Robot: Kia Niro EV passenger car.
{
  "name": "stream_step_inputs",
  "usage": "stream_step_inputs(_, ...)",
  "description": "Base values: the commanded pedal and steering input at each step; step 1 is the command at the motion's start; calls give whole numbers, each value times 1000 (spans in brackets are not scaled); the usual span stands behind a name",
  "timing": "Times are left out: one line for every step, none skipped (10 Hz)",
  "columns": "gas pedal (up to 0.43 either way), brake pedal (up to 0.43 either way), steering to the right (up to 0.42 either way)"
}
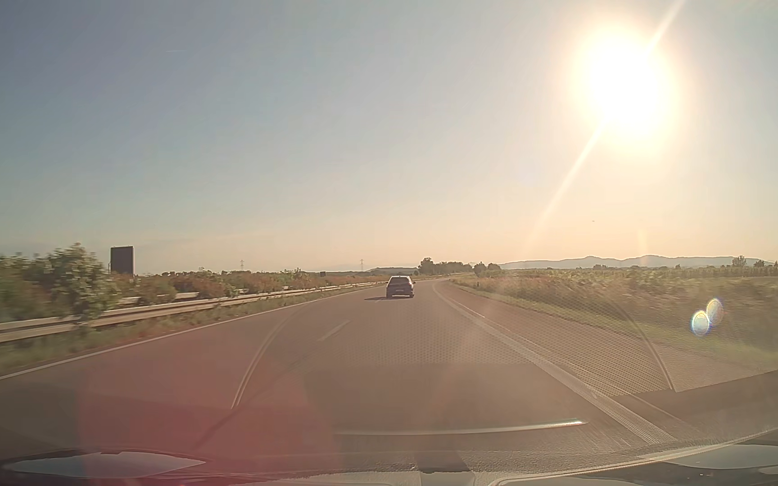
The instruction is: Follow the waypoints while adhering to traffic rules and regulations
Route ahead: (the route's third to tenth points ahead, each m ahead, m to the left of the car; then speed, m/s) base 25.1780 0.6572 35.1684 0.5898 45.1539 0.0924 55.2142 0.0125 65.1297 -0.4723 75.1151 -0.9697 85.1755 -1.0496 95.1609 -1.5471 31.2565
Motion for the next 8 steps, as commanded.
stream_step_inputs(228, 0, 4)
stream_step_inputs(228, 0, 4)
stream_step_inputs(228, 0, 4)
stream_step_inputs(228, 0, 4)
stream_step_inputs(228, 0, 4)
stream_step_inputs(228, 0, 4)
stream_step_inputs(228, 0, 4)
stream_step_inputs(228, 0, 4)
